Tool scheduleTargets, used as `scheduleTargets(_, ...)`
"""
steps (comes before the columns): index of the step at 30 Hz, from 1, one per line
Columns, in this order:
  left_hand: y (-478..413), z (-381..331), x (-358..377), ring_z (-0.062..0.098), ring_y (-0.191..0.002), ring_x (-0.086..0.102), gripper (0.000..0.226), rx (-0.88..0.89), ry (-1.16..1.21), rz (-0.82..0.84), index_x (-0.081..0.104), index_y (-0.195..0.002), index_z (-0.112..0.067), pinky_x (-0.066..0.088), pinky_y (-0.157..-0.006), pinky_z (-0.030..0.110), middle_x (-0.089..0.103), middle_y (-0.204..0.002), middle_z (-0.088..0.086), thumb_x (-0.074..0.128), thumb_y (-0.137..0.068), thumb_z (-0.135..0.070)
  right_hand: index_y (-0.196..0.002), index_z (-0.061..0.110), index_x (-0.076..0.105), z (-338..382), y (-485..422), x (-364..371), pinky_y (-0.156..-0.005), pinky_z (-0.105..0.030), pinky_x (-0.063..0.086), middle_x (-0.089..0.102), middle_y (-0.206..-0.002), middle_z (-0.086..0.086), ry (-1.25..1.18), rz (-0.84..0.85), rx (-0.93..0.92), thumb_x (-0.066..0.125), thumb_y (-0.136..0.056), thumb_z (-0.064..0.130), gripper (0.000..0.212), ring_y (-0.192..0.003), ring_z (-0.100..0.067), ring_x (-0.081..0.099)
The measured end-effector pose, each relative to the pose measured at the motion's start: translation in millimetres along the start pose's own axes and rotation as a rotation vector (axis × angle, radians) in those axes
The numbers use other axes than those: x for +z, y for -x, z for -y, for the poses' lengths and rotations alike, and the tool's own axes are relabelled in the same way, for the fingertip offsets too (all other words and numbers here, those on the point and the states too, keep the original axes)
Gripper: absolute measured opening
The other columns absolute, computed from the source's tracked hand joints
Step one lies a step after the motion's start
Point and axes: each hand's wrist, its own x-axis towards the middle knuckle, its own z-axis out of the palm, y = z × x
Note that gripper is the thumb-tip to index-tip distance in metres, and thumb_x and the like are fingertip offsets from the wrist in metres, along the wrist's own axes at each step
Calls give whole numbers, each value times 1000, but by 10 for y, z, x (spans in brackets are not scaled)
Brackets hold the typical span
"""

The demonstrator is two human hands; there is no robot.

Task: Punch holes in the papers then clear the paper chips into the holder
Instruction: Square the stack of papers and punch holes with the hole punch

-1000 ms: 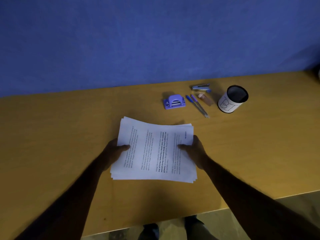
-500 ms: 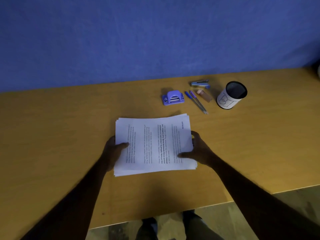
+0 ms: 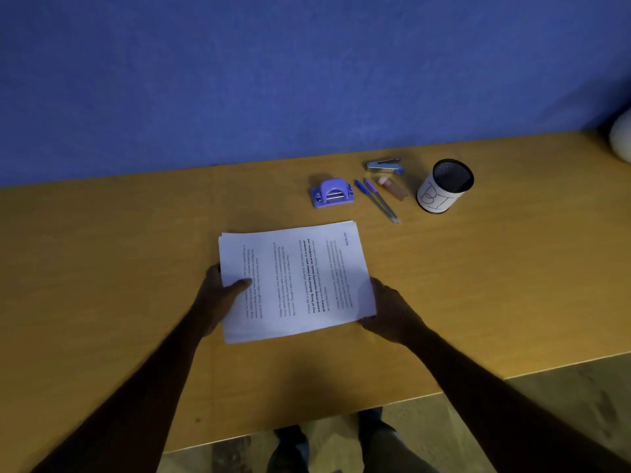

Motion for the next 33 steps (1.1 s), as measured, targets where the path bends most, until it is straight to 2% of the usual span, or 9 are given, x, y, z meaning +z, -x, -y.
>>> scheduleTargets(3, 84, 33, -8, 28, -116, 60, 71, -32, -131, -103, 40, -142, -8, 52, -95, 44, 59, -134, 11, 77, -82, -20, -125, 12, 49, 4, -14, -23, -52, -7, 47, 50, -88, 22, 8, -12, 59, 76, -77, 18, 55, -75, 1, 56)
scheduleTargets(6, 220, 112, 18, 34, -120, 57, 82, -100, -237, -218, 31, -147, -6, 50, -91, 44, 54, -140, 16, 77, -82, -28, -133, 12, 43, -21, -51, -38, -56, -12, 47, 55, -105, 11, -26, 45, 146, 80, -70, 20, 73, -89, -8, 57)
scheduleTargets(9, 349, 216, 108, 30, -117, 58, 70, -2, -328, -166, 40, -140, -11, 52, -94, 45, 58, -133, 12, 76, -82, -26, -135, 13, 38, -21, -73, -31, -59, -13, 47, 54, -114, 6, -42, 69, 199, 86, -64, 26, 87, -100, -10, 54)
scheduleTargets(12, 437, 258, 143, 27, -125, 50, 98, 78, -431, -94, 26, -144, -15, 51, -98, 49, 50, -136, 7, 87, -68, -28, -135, 16, 38, -1, -93, -28, -52, -10, 46, 48, -101, 20, -29, 64, 171, 89, -61, 27, 91, -87, -4, 54)
scheduleTargets(15, 453, 264, 134, 24, -128, 45, 123, 116, -513, -17, 13, -148, -20, 52, -97, 52, 43, -139, 3, 93, -56, -35, -136, 17, 38, -4, -109, -19, -56, -10, 44, 51, -107, 16, -34, 39, 178, 86, -66, 36, 87, -91, -4, 54)
scheduleTargets(17, 437, 277, 151, 24, -124, 49, 111, 94, -454, -60, 18, -148, -19, 53, -95, 50, 47, -139, 3, 88, -64, -38, -132, 15, 42, -6, -135, -9, -63, -13, 45, 55, -114, 8, -40, -18, 221, 82, -72, 45, 78, -99, -9, 55)
scheduleTargets(20, 373, 248, 157, 29, -112, 61, 75, -47, -308, -204, 31, -144, -13, 55, -87, 45, 57, -133, 10, 70, -86, -41, -119, 11, 51, -6, -220, -13, -63, -21, 50, 64, -111, -1, -53, -129, 261, 75, -80, 47, 58, -91, -15, 62)
scheduleTargets(25, 263, 256, 128, 31, -109, 61, 41, -82, -284, -252, 39, -135, -9, 52, -86, 44, 60, -128, 15, 54, -97, -18, -121, 7, 45, 40, -422, -85, -70, -41, 57, 60, -109, -7, -135, -106, 336, 61, -93, 34, 42, -93, -25, 64)
scheduleTargets(33, 202, 281, 157, 27, -111, 56, 39, -103, -253, -240, 42, -136, -8, 46, -87, 39, 57, -132, 15, 47, -98, -11, -124, 6, 50, 40, -518, -70, -59, -25, 47, 59, -107, -5, -148, -113, 304, 51, -97, 21, 31, -83, -15, 60)
